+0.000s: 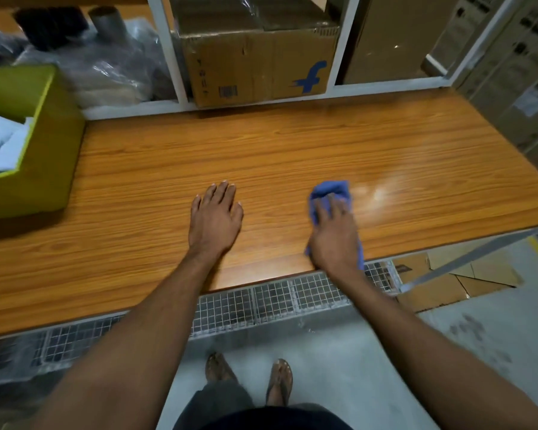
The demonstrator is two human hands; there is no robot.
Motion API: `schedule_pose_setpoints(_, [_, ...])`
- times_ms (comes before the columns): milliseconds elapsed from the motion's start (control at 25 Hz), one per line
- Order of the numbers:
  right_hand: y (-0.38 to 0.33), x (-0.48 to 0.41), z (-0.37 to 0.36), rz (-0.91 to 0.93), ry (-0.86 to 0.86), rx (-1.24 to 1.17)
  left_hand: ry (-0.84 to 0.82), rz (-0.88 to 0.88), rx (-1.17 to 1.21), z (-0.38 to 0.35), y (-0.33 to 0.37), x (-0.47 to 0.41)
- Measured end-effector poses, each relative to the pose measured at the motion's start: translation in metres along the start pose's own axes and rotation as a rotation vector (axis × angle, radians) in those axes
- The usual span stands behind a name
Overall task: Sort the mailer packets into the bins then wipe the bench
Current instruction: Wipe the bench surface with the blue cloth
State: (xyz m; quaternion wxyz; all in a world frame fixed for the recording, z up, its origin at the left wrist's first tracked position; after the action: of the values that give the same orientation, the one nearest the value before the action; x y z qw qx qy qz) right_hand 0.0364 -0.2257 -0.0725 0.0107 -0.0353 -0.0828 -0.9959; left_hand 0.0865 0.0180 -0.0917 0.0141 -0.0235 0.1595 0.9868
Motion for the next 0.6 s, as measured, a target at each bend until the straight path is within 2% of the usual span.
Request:
schedule_pose_setpoints(80, [-0.028, 0.027, 0.000, 0.157, 0.064, -0.074, -0.024, 0.007, -0.011, 0.001, 0.003, 0.003])
schedule_pose_setpoints(120, [-0.020, 0.026, 0.003, 0.163, 0.098, -0.095, -0.028, 0.010, -0.016, 0.002, 0.003, 0.003])
schedule_pose_setpoints(200, [0.022, 0.006, 0.002, 0.002, 0.101, -0.010, -0.031, 0.019, -0.011, 0.003, 0.003, 0.003])
schedule_pose_setpoints(280, [0.053, -0.011, 0.006, -0.263, 0.053, -0.001, -0.031, 0.023, -0.012, 0.000, 0.001, 0.003])
schedule_pose_setpoints(320, [0.040, -0.012, 0.007, -0.271, 0.038, -0.025, -0.030, 0.020, -0.008, -0.001, 0.001, 0.003])
schedule_pose_setpoints(440, [-0.057, 0.020, -0.001, -0.006, 0.108, -0.120, -0.026, 0.020, 0.040, 0.003, -0.005, 0.008])
schedule_pose_setpoints(520, [-0.082, 0.035, 0.008, 0.141, 0.159, -0.157, -0.023, 0.065, 0.030, 0.015, -0.025, 0.013])
schedule_pose_setpoints(560, [-0.079, 0.025, 0.009, 0.153, 0.143, -0.148, -0.032, 0.084, 0.000, 0.021, -0.040, 0.016])
schedule_pose_setpoints(600, [-0.072, 0.006, 0.009, 0.070, 0.142, -0.166, -0.053, 0.090, -0.030, 0.026, -0.056, 0.020])
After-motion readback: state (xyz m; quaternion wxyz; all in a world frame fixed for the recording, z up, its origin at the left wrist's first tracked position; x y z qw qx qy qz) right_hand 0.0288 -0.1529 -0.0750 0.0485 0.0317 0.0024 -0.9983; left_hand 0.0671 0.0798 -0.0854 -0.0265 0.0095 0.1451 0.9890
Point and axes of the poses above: each hand's wrist, its own x-axis away from the middle knuckle, its own z-axis out of the back of the hand, y = z × x, the point moved 2 cm from there along -x, towards the middle knuckle, and after that the axes turned 3 degrees about x, right-handed, at the moved point
